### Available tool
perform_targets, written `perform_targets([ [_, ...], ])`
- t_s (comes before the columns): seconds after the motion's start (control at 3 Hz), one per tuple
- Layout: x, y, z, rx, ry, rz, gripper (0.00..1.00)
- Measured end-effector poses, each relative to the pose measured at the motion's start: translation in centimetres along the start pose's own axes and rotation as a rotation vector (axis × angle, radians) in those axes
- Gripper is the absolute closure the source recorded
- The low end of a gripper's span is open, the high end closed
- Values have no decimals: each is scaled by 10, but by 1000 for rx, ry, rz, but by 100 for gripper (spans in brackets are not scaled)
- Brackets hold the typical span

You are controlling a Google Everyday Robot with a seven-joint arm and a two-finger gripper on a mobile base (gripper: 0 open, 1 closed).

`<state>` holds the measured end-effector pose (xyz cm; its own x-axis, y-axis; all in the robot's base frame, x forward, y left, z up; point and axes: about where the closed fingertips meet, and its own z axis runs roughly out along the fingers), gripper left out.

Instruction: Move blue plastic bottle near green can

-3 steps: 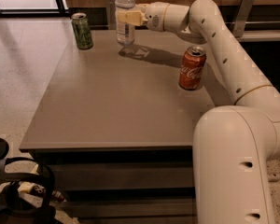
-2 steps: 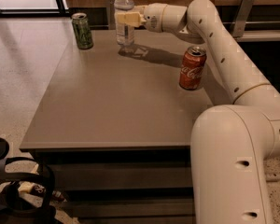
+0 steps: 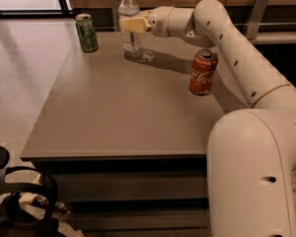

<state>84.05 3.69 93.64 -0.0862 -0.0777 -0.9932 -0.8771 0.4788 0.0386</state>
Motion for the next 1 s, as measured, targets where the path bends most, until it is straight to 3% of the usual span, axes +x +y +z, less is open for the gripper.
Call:
perform_targets([
  [0.67,0,9,22,19,-12,-51,100],
  [1.0,9,15,29,68,47,-95,100],
])
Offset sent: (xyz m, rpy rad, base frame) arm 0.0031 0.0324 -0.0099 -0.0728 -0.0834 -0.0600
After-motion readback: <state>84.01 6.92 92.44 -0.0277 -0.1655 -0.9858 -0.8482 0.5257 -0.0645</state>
